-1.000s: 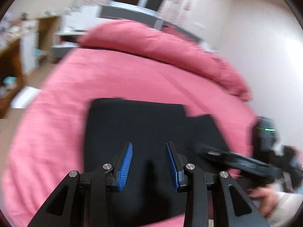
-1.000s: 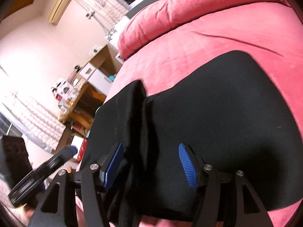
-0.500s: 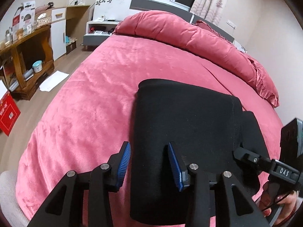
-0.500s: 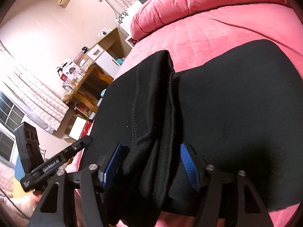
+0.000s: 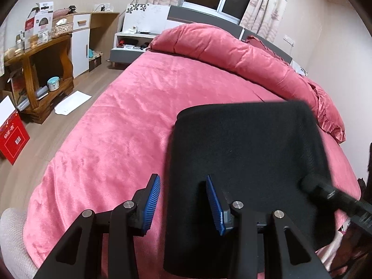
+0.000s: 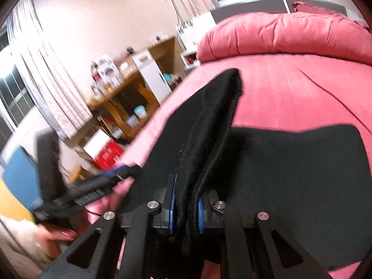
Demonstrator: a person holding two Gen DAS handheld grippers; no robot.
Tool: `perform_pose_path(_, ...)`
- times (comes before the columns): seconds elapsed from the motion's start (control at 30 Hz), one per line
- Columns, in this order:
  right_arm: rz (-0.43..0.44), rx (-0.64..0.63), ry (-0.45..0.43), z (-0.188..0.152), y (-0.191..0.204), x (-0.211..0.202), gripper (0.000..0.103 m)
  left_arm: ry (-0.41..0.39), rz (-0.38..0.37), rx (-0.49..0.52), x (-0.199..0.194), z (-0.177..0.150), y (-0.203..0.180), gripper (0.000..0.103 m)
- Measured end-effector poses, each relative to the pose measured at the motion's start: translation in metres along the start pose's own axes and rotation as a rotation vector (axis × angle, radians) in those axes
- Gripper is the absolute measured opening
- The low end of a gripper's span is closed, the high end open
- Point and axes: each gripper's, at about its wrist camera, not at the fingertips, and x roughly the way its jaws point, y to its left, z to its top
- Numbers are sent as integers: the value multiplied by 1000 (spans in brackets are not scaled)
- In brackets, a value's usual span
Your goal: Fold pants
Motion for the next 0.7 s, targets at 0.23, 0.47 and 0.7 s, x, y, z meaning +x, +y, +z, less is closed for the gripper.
perform_pose_path(0.23,20,69,-90,15,-9,-40,14,-32,-32,54,-9,0,-12,42)
perform_pose_path(0.47,-33,94,-150,22,-23,-79,14,-37,-93,200,-10,-5,-48,41)
perform_pose_path(0.7,-145,87,-148,26,-49,-101,14,11,-139,328,1,-8,-87,42)
